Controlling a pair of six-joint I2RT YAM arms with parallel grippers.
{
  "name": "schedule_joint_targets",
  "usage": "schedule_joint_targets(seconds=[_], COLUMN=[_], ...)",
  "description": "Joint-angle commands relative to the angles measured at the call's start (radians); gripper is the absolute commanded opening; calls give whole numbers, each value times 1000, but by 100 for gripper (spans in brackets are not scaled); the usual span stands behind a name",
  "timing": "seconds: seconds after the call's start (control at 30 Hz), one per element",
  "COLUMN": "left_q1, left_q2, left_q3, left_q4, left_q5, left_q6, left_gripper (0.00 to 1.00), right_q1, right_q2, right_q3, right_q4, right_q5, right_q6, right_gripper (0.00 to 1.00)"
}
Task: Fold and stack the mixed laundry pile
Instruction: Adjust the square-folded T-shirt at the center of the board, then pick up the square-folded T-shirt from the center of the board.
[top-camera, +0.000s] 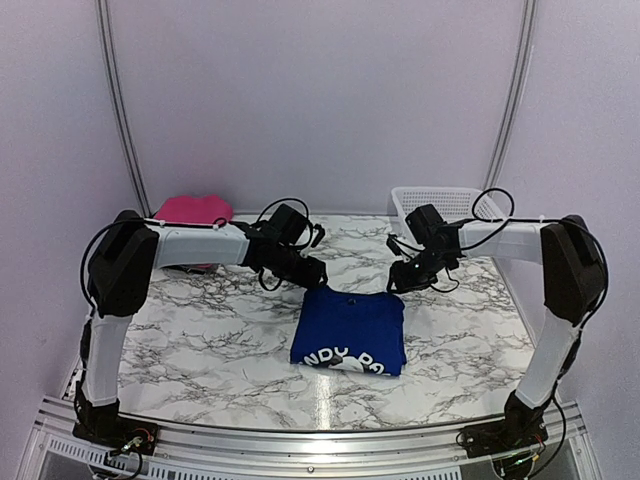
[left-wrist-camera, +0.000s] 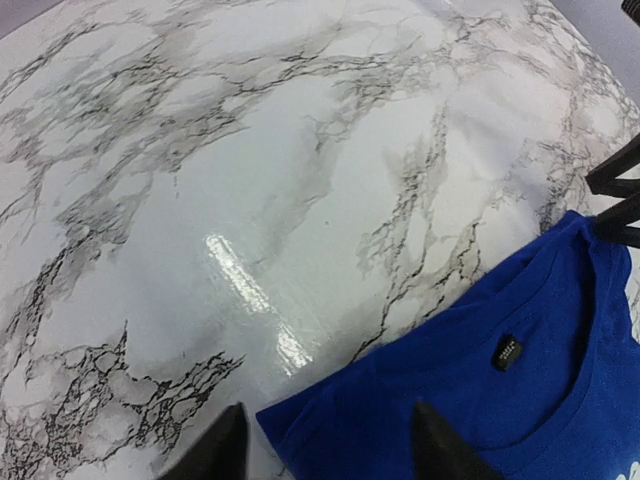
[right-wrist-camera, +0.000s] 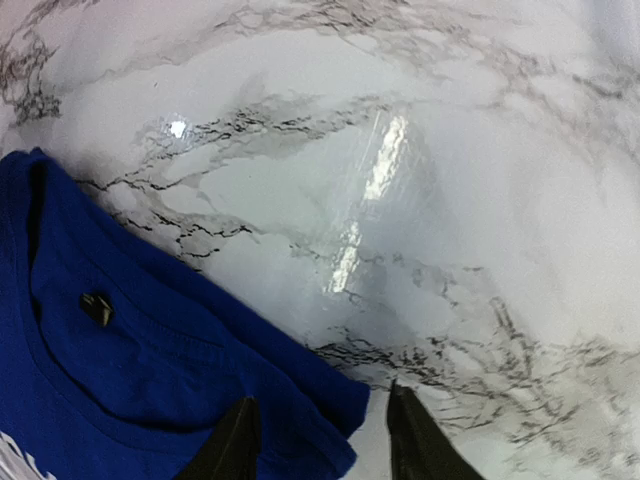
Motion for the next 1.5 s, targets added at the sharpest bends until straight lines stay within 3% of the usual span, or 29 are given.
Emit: schedule_joint_targets(seconds=[0.0,0.07,0.23,0.33,0.47,0.53,0.6,0.67,0.73,0.97,1.17,1.47], left_q1=[29,39,47,63,112,122,123,123,123,123,123,123], left_q2=[-81,-175,-449,-548,-628,-651,-685,-732,-771,-848,-857,-854], left_q3=[-66,-139,-331,-404,-485,-503,-553,-625,-687,-880,-954,-982], left_q4=[42,95,197,192,179,129,128,145,145,172,193,218], left_q5=[-83,-139,-300,-383,-211,-129,-62,-55,-65,-30,-4,-2], left_q6=[-93,-108,-160,-265,-330,-341,-375,-436,-484,-653,-710,-716], left_gripper=[84,97,99,99,99,99,99,99,99,99,99,99], right_q1=[-4,-4,12,37,25,23,74,215,361,654,752,759], right_q2=[7,-37,-261,-409,-550,-557,-509,-473,-441,-247,-33,141], right_q3=[120,144,87,15,-80,-72,-17,15,4,8,66,145], right_q4=[-23,-38,33,130,250,225,117,34,3,-30,-18,17], right_q5=[123,145,127,84,-50,-126,-147,-51,79,226,296,365], right_q6=[-5,-18,-39,-53,-7,-9,-30,-65,-84,-106,-127,-150], right_gripper=[49,59,68,96,98,98,90,85,81,59,48,40])
